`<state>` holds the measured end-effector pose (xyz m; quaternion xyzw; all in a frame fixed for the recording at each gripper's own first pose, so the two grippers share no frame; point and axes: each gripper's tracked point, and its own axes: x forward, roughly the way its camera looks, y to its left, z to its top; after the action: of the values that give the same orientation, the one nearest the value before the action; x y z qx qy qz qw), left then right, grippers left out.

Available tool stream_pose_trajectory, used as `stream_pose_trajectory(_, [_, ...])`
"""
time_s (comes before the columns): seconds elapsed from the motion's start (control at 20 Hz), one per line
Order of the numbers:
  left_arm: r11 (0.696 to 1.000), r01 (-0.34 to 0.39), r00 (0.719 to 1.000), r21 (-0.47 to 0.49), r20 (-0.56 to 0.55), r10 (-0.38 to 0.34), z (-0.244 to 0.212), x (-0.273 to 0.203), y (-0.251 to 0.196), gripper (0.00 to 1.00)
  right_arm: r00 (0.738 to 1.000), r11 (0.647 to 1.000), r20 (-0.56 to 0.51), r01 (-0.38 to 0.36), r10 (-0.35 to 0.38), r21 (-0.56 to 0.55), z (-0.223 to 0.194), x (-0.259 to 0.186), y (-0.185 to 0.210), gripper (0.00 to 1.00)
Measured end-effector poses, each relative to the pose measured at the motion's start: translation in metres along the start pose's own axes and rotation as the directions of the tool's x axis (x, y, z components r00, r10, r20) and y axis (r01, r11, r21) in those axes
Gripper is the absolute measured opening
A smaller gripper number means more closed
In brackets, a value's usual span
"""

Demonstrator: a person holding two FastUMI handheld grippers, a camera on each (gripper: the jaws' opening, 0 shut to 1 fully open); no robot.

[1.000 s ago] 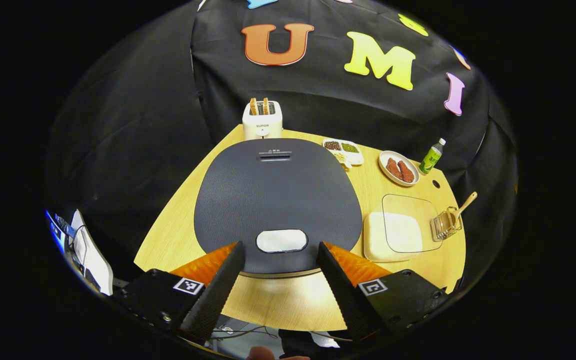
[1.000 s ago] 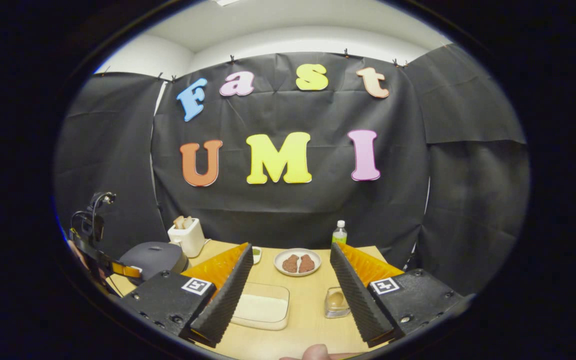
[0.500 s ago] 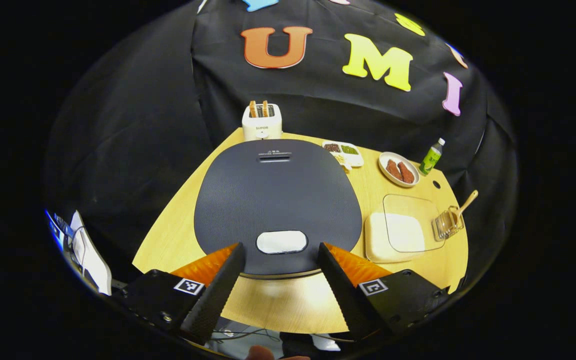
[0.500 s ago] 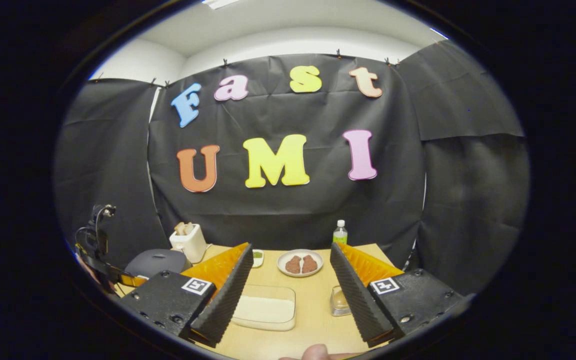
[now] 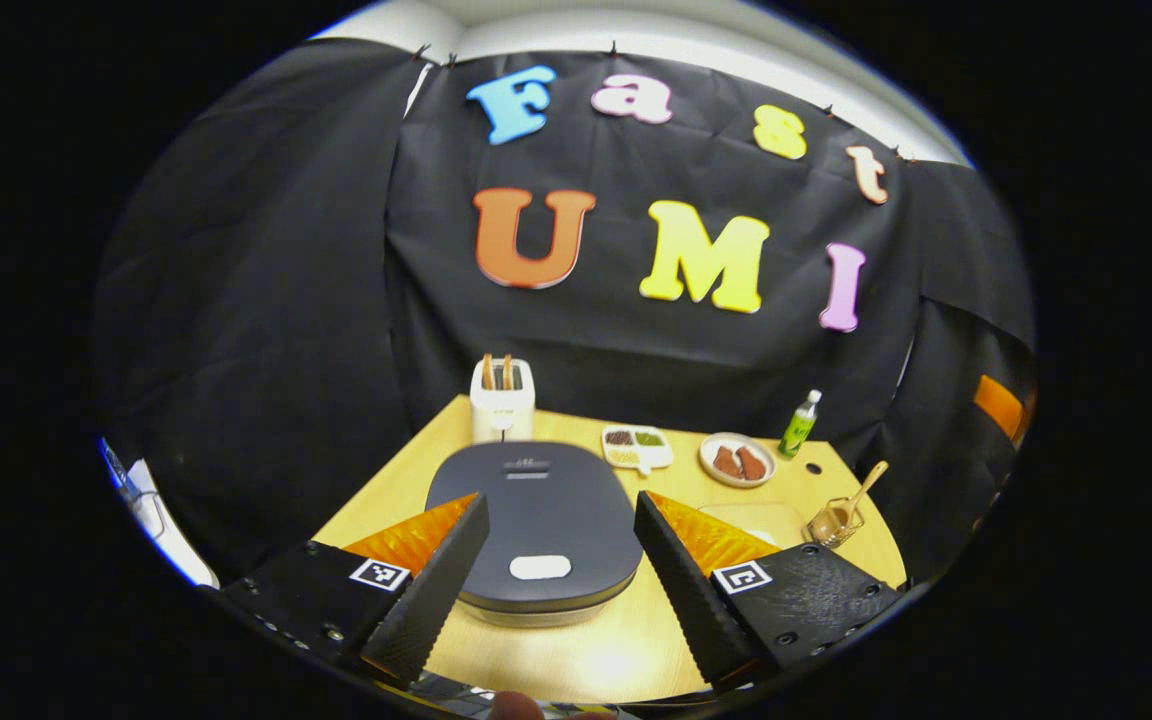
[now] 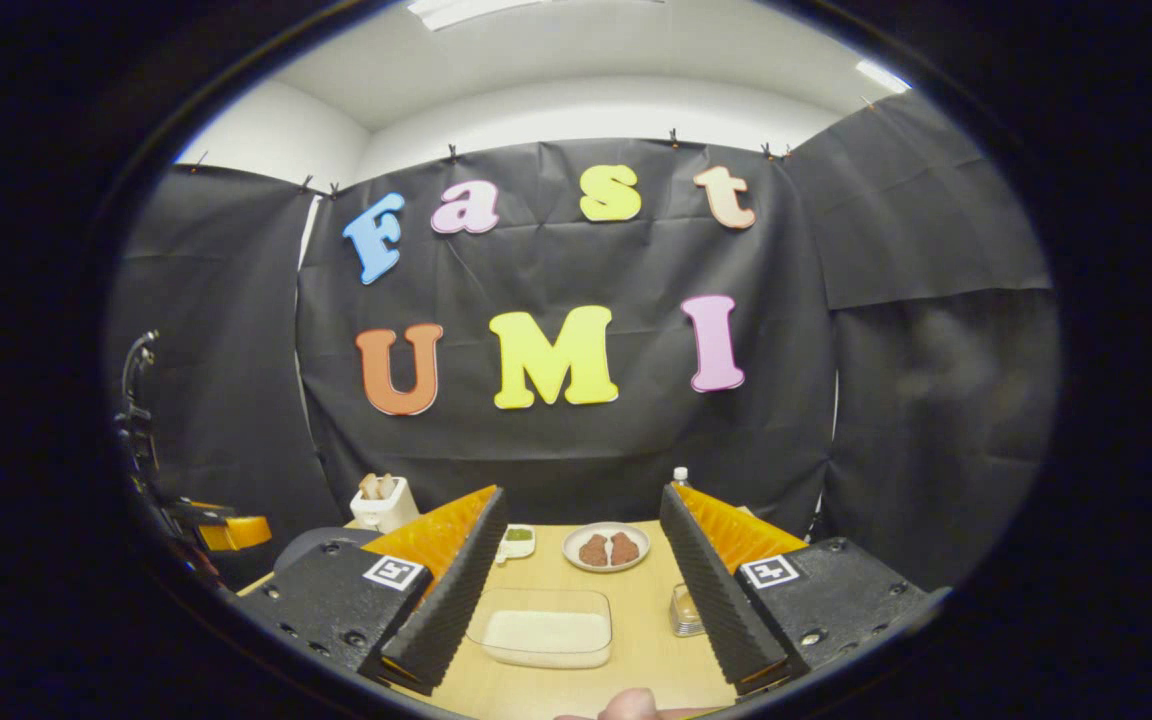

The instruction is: Close the left gripper, press the button to open the rice cooker; take a wooden spoon from the chopstick holder with the right hand, scoop a spoonful of rice and pour it into the rice cooker, then put the wooden spoon back into the chopstick holder.

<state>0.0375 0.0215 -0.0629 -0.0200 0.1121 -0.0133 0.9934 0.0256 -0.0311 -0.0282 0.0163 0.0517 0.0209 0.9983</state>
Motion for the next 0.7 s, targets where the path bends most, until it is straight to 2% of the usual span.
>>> stream_pose_trajectory(0.05, [0.999,0.021,0.999,0.027,0.045,-0.022,0.008,-0.007,-0.007,0.95,1.0,1.0,0.006,0.006,-0.006,-0.009,0.002,-0.009,0.003,0.96])
stream_pose_trajectory(0.15, [0.996,0.059,0.992,0.072,0.11,-0.067,0.02,-0.025,-0.02,0.95,1.0,1.0,0.016,0.013,-0.012,-0.022,0.006,-0.026,0.009,1.0])
stream_pose_trajectory(0.35, [0.988,0.135,0.963,0.081,0.225,-0.15,0.049,-0.07,-0.053,0.95,0.998,0.999,0.057,0.011,-0.009,-0.033,0.018,-0.058,0.013,0.96])
stream_pose_trajectory(0.45, [0.986,0.143,0.95,0.084,0.266,-0.161,0.057,-0.087,-0.064,0.94,0.997,0.999,0.08,-0.002,0.005,-0.037,0.02,-0.073,0.014,1.0])
stream_pose_trajectory(0.5, [0.986,0.142,0.945,0.085,0.286,-0.16,0.061,-0.097,-0.069,0.94,0.996,0.999,0.086,-0.013,0.016,-0.034,0.019,-0.081,0.013,0.96])
stream_pose_trajectory(0.55, [0.987,0.139,0.941,0.086,0.3,-0.159,0.063,-0.105,-0.074,0.94,0.995,0.999,0.091,-0.024,0.026,-0.03,0.016,-0.087,0.011,1.0])
stream_pose_trajectory(0.7, [0.988,0.128,0.939,0.085,0.31,-0.149,0.06,-0.132,-0.093,0.94,0.996,0.999,0.082,-0.034,0.036,-0.024,0.012,-0.11,-0.008,0.99])
